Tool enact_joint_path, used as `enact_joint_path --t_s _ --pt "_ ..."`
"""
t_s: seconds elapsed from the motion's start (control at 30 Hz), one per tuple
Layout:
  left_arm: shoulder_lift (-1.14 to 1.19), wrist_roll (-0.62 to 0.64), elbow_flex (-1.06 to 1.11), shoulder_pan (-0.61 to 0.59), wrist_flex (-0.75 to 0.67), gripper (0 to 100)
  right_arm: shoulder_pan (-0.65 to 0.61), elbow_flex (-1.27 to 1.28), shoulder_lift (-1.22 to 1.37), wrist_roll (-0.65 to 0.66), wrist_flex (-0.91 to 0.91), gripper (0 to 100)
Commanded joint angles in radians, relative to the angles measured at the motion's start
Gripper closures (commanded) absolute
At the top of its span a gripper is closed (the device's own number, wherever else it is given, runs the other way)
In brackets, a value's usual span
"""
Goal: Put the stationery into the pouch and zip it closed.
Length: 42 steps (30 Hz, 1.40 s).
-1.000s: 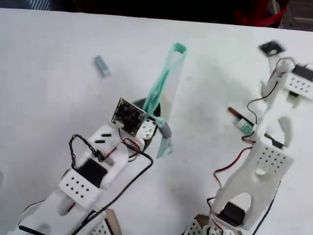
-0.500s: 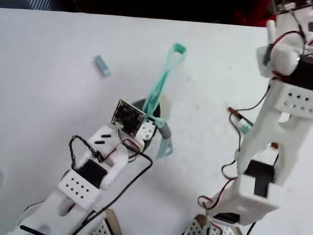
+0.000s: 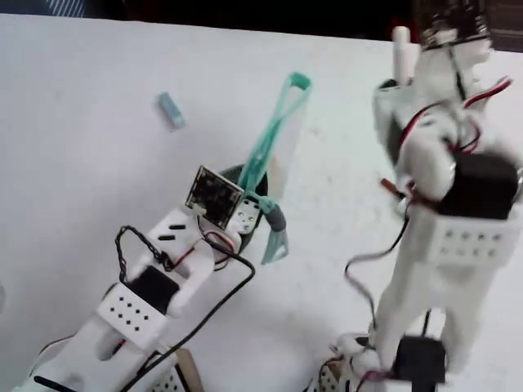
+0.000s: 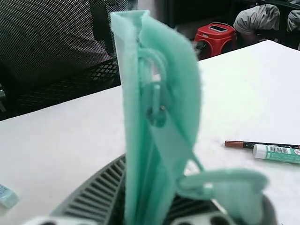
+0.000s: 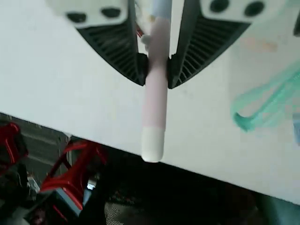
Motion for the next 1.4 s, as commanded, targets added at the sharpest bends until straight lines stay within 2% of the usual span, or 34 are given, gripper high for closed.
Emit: enact_joint_path --t_s 0.0,0.17,0.3,0.4,0.57,0.77,0.9,1.13,1.37 --pt "-0.019 0.005 -0.005 0.010 -0.017 98 -0.077 0.189 -0.179 -0.071 -0.223 98.1" --pt "-0.019 0.005 -0.005 0.010 -0.017 98 -0.202 0.459 -0.433 -0.123 -0.671 98.1" --pt "-0.019 0.005 -0.005 0.010 -0.017 98 -0.309 0.700 -0.536 -0.123 -1.063 98.1" --pt "-0.019 0.005 -0.003 0.010 -0.017 98 -0.378 0.832 -0.555 -0.118 -1.214 98.1" --pt "-0.019 0.005 -0.003 0.010 -0.017 98 -0.378 0.953 -0.524 -0.117 -1.300 98.1" --pt "-0.019 0.005 -0.003 0.010 -0.017 98 -0.295 1.025 -0.507 -0.118 -1.296 98.1" --pt "-0.019 0.005 -0.003 0.010 -0.018 98 -0.285 1.066 -0.504 -0.118 -1.303 98.1" --pt "-0.019 0.005 -0.003 0.010 -0.017 98 -0.289 0.968 -0.487 -0.123 -1.397 98.1" --pt "-0.019 0.005 -0.003 0.010 -0.017 98 -0.306 0.899 -0.265 -0.118 -1.392 98.1"
